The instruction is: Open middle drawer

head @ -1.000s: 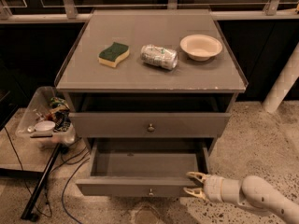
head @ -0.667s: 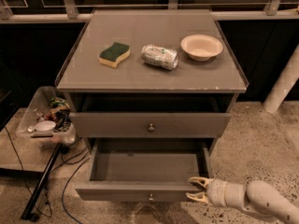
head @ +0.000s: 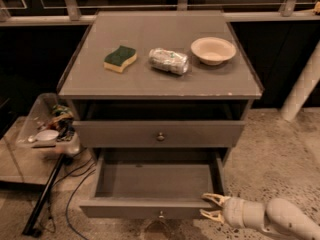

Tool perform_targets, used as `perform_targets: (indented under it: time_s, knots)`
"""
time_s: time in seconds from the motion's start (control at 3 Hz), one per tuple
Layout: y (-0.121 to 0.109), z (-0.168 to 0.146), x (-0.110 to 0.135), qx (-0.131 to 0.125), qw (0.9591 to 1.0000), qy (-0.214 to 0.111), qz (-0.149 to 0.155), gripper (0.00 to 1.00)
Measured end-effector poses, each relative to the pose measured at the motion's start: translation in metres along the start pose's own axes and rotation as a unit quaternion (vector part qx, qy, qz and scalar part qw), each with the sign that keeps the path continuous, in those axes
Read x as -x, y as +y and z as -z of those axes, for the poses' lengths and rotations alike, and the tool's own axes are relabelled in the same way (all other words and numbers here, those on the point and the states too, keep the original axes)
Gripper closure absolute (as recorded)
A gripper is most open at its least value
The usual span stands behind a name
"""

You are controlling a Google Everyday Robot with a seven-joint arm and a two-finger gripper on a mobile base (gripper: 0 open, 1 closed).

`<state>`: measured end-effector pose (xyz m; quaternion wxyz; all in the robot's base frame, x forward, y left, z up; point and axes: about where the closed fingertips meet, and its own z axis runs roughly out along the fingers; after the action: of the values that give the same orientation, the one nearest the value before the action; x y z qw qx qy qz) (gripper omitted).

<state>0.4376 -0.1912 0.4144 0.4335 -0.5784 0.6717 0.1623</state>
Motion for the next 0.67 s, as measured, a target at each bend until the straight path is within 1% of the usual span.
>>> perform_targets:
  time_s: [0.33,0.67]
  knots:
    - [0.0227,0.0229,-0.0101,-0.012,0.9999,0.002,-0.004,1.00]
    - [0.0200,0.0241,-0.0057,-0.012,0.9999,0.002,-0.004,0.82]
